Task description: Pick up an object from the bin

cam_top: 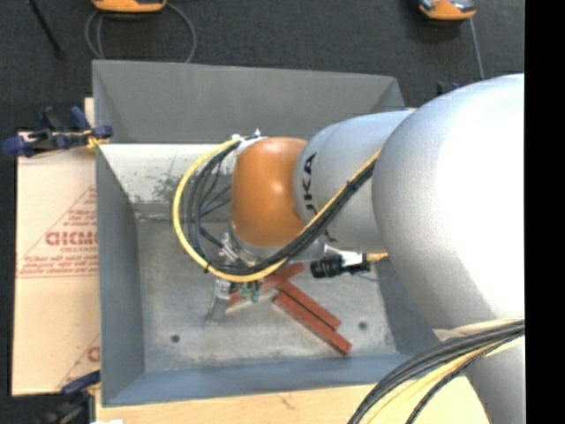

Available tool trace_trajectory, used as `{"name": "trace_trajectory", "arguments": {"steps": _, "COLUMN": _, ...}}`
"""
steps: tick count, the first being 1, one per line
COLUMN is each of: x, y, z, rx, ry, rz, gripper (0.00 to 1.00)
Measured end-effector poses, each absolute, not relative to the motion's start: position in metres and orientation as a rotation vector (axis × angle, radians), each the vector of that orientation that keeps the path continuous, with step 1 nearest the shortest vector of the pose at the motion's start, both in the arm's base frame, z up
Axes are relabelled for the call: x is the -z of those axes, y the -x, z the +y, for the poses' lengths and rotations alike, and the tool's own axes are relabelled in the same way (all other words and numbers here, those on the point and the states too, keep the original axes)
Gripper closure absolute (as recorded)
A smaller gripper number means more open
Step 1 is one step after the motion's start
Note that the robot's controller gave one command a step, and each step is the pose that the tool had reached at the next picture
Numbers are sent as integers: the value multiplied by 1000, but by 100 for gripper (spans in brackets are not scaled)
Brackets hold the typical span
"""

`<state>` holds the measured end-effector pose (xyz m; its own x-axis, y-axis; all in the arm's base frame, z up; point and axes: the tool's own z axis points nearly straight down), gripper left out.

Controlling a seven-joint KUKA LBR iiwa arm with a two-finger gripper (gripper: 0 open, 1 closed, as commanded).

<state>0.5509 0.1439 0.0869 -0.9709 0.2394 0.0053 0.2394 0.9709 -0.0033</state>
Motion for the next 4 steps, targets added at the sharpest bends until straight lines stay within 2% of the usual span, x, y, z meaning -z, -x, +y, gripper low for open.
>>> {"name": "trace_trajectory", "arguments": {"steps": 1, "x": -71, "y": -584, "z": 91, "rx": 0, "ry": 316, "rz": -3134, "gripper": 0}}
{"name": "trace_trajectory", "arguments": {"steps": 2, "x": -75, "y": -585, "z": 95, "rx": 8, "ry": 319, "rz": -3140, "gripper": 100}}
{"name": "trace_trajectory", "arguments": {"steps": 3, "x": -71, "y": -582, "z": 94, "rx": 4, "ry": 319, "rz": -3131, "gripper": 0}}
{"name": "trace_trajectory", "arguments": {"steps": 4, "x": -72, "y": -633, "z": 35, "rx": -4, "ry": -334, "rz": -3130, "gripper": 0}}
